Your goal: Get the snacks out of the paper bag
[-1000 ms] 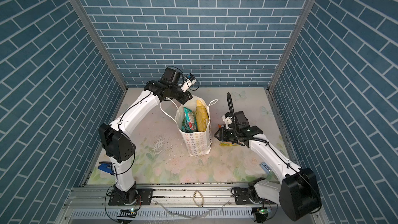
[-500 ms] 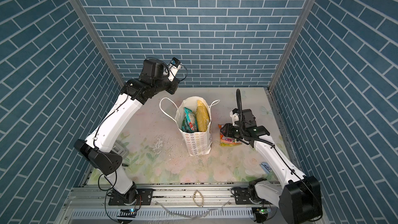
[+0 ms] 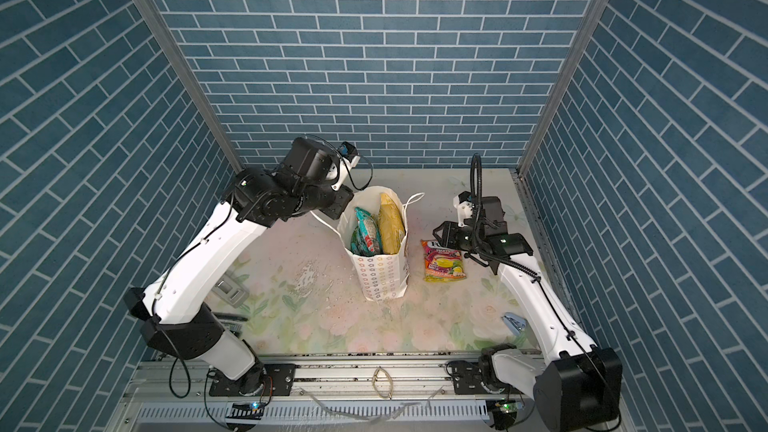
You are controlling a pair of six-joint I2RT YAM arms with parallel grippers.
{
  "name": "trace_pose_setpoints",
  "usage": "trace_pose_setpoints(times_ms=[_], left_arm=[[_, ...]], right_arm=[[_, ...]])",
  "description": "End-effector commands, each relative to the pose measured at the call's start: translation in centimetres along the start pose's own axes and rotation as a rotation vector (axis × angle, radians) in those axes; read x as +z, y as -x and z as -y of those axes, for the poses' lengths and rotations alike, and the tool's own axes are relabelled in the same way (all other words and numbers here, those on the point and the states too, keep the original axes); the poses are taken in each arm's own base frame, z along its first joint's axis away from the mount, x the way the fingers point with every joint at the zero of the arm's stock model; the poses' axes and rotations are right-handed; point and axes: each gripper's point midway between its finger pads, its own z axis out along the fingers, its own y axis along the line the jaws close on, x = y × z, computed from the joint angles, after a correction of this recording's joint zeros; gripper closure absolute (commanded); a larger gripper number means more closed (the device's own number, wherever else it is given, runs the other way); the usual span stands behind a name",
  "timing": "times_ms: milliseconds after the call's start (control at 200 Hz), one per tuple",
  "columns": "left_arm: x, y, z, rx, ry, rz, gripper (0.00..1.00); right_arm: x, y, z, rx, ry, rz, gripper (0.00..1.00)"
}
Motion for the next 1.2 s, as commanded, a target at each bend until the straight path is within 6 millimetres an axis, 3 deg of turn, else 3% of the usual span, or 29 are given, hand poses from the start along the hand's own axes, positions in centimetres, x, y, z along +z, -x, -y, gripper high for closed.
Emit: trace_pose_setpoints(times_ms=[0,115,505,860,1195], left_arm=[[1.4,-2.1,0.7,-0.075,0.011,-0.085,0.58],[2.9,-1.8,1.5,-0.092,0.003,-0.100,0.57],[7.6,-2.7,0.6,-0.116,0.112,-0.246,0.50],[9.4,-4.8,0.1,-0.186,0.087,-0.311,0.54],[11.1,-4.7,0.3,-0.235,0.029,-0.300,0.57]], right_arm=[[-0.5,1.1,-0.2,-0.048,0.003,0.017,0.55],[-1.0,1.7,-0.3,-0.056,0.002,0.033,0.55],[-2.2,2.1,-0.5,-0.072,0.001,0.071,0.55],[-2.0,1.9,-0.2,-0.079,0.002,0.071,0.55],[-1.9,1.7,-0.2,-0.081,0.009,0.074,0.55]])
